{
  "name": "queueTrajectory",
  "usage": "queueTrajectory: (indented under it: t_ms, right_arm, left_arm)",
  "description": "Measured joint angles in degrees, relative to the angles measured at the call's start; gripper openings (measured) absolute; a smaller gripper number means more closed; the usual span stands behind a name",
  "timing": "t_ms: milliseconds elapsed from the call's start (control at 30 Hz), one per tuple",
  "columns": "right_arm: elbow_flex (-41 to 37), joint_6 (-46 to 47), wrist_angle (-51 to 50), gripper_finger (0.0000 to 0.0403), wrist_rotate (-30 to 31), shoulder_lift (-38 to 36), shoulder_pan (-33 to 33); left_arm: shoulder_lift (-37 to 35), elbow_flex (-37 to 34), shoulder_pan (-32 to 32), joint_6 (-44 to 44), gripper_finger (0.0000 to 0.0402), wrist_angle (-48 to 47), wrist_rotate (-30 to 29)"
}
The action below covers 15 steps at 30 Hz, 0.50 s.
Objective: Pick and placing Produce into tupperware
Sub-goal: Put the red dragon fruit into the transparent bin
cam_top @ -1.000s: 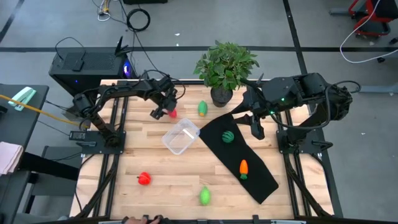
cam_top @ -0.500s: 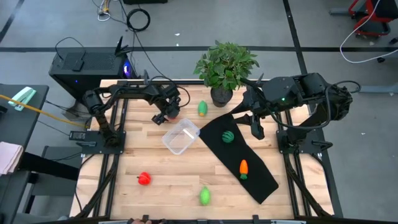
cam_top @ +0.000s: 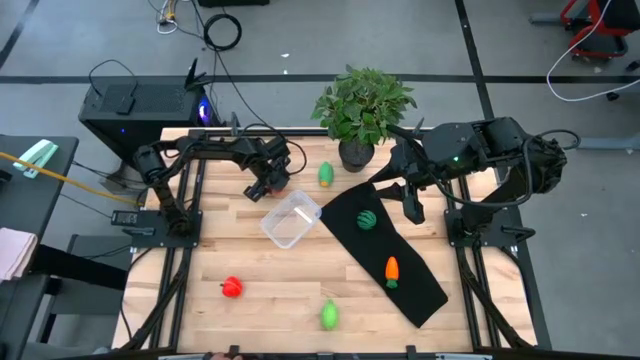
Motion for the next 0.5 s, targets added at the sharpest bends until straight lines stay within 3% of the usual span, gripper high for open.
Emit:
queueTrajectory:
  t_ms: [300, 500]
  right_arm:
    - [0.0, 0.0, 0.05, 0.0155, 0.02, 0.0, 0.0]
    - [0.0, -0.11, 0.02, 0.0155, 0.01, 0.0, 0.0]
  left_arm:
    - [0.04, 5.67, -0.2, -6.63, 0.0263, -1.55, -3.87]
    - [0.03, 13.39, -0.2, -10.32, 0.0232, -7.6, -3.58]
